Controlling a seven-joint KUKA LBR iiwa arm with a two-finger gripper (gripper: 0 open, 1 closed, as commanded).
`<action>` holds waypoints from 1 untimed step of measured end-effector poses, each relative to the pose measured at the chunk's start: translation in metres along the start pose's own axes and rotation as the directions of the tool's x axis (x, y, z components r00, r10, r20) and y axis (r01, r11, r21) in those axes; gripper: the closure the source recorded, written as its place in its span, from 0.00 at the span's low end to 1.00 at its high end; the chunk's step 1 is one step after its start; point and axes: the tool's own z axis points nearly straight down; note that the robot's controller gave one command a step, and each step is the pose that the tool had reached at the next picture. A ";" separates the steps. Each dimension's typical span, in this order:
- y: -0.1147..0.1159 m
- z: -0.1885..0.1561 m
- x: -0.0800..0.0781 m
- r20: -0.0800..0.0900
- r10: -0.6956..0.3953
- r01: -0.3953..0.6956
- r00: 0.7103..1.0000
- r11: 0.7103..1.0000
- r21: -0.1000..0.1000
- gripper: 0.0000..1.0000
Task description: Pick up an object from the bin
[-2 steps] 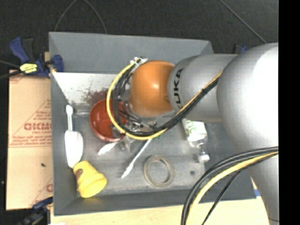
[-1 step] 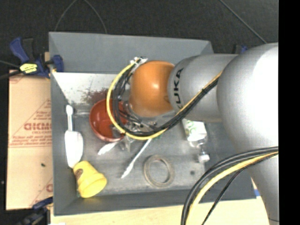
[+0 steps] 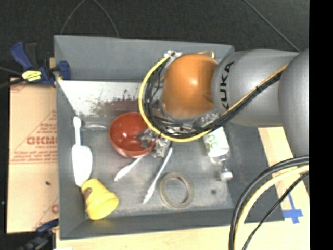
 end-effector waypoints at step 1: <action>0.038 -0.071 -0.015 -0.002 0.300 -0.300 0.954 0.954 -0.003 1.00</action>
Offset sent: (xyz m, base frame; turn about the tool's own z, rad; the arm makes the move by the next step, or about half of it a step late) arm -0.0103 0.0080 0.1541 0.0023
